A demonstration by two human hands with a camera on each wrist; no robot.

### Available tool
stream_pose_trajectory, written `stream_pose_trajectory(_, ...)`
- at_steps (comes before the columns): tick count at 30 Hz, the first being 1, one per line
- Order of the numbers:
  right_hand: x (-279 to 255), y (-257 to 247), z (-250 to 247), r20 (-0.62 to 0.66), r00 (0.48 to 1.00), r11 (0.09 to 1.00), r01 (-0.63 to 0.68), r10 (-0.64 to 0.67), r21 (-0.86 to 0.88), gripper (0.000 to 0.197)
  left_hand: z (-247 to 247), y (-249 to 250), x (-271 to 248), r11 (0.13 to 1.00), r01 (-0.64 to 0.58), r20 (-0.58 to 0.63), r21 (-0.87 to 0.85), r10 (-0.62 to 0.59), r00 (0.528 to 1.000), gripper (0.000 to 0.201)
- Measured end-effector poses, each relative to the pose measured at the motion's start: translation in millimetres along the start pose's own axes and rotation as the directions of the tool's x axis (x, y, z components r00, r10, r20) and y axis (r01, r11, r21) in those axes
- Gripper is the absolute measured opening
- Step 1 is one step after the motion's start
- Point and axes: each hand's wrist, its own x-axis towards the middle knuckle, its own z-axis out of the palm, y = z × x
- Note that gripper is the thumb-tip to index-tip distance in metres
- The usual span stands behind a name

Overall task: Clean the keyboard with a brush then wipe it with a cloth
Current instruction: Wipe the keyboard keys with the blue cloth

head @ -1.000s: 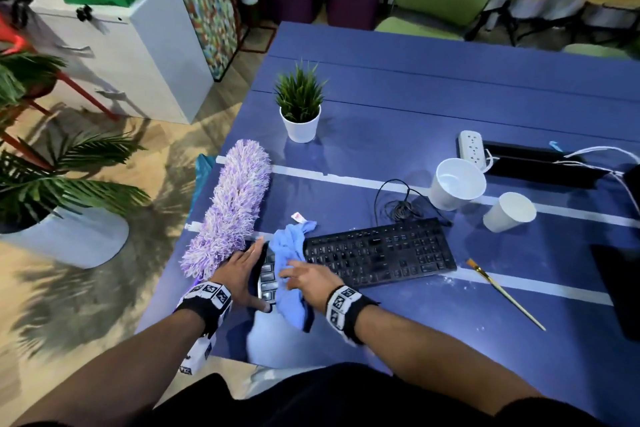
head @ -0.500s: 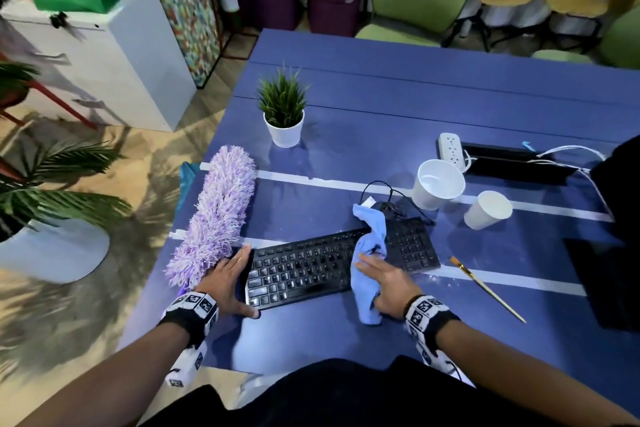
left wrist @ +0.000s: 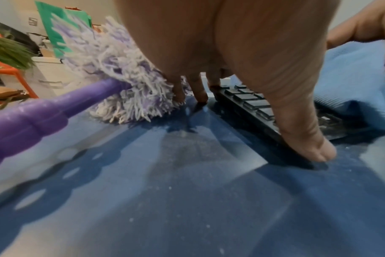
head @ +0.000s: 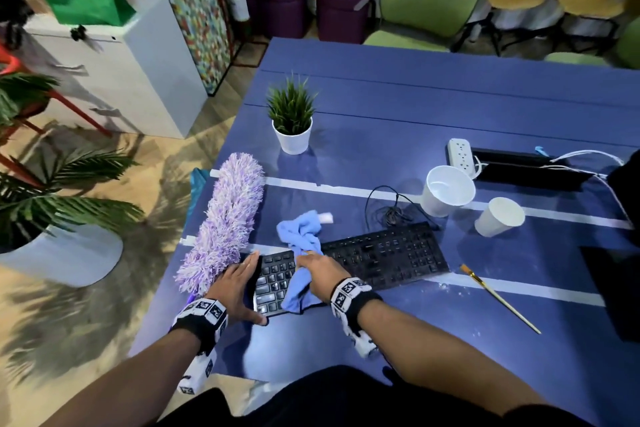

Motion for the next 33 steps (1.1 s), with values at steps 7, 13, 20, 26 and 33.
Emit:
stream_pose_trajectory(7, -41, 36, -106, -0.437, 0.866, 0.92, -0.063, 0.243, 0.387, 0.041, 5, 6, -3, 0.999, 0.008, -0.033, 0.032, -0.007, 0.999, 0.143)
stream_pose_trajectory(13, -79, 81, -220, -0.664, 0.611, 0.804, 0.074, 0.431, 0.59, 0.037, -7, 13, 20, 0.983, -0.067, -0.044, 0.174, 0.075, 0.996, 0.148)
stream_pose_trajectory(20, -64, 160, -266, -0.657, 0.409, 0.767, -0.441, 0.633, 0.465, 0.016, -15, 28, 29, 0.961, -0.034, 0.029, 0.275, 0.027, 0.999, 0.139)
stream_pose_trajectory(26, -40, 163, -211, -0.555, 0.687, 0.751, -0.641, 0.469, -0.159, 0.038, -9, 23, 30, 0.978, -0.029, -0.028, 0.208, 0.036, 0.999, 0.142)
stream_pose_trajectory(33, -25, 178, -211, -0.355, 0.703, 0.745, -0.666, 0.617, -0.024, 0.053, -8, 10, 32, 0.996, -0.05, -0.044, 0.072, 0.053, 0.998, 0.151)
